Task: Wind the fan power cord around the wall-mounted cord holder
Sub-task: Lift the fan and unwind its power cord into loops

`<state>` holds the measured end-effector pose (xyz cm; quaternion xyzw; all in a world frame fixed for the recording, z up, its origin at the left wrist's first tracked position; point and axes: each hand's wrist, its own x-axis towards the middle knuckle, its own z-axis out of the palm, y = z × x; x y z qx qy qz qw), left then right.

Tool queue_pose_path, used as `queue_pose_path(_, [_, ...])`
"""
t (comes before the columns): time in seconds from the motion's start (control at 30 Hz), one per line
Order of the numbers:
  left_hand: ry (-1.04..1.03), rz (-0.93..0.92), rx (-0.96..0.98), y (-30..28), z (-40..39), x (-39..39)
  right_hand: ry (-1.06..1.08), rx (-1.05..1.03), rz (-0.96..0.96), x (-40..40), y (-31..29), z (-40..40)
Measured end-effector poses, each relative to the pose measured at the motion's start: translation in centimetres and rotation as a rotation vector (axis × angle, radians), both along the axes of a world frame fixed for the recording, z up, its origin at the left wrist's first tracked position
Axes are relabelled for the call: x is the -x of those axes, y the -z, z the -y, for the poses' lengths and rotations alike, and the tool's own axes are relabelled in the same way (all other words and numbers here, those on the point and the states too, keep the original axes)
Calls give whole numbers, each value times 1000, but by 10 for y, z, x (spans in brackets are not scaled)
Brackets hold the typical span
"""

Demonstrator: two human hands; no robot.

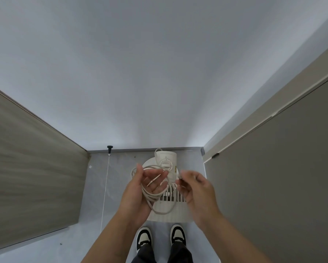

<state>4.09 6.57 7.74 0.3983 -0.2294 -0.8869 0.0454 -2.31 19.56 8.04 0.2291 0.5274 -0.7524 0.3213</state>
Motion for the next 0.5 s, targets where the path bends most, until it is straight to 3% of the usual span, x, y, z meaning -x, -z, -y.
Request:
queue_pose_path(0.23, [-70, 112, 29, 8, 0, 6, -207, -196, -107, -31, 3, -1])
queue_pose_path(0.5, [-91, 74, -46, 8, 4, 8, -312, -213, -117, -47, 8, 4])
